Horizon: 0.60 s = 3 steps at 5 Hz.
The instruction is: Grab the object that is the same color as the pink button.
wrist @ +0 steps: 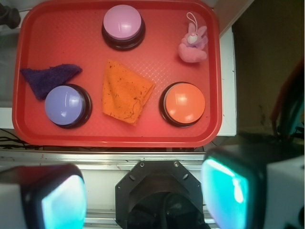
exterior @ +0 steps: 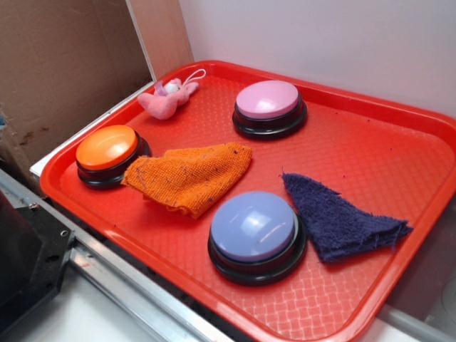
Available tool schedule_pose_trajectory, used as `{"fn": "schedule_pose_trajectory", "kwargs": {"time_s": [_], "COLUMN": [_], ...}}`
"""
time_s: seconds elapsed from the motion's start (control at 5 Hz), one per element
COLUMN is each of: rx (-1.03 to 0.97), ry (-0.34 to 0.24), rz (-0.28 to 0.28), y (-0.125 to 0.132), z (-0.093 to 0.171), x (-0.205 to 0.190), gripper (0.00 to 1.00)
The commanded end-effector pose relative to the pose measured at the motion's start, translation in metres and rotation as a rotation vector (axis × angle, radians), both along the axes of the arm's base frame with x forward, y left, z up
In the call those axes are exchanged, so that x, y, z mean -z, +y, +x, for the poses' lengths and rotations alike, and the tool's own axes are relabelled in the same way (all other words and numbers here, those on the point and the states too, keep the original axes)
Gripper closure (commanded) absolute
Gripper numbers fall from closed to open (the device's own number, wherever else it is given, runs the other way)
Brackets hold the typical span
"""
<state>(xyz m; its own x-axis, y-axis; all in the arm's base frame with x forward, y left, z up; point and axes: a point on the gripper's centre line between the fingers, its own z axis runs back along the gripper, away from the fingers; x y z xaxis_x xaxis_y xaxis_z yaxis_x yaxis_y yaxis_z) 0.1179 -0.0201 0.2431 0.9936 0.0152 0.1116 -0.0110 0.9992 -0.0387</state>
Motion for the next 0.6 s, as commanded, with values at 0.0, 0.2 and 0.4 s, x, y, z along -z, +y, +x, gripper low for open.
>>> {"fn": "schedule_pose_trajectory", "kwargs": {"time_s": [0.0,0.2,0.4], "rx": [0.000,-0.014,-0.075], "ry": [0.000,-0.026,-0.061], "rz": [0.000,0.016,0.035], "y": [0.000,0.016,0.034], "z": [0.000,0.019,0.048], "x": [0.000,-0.001,-0.009], "gripper": [0.00,0.00,0.00]}}
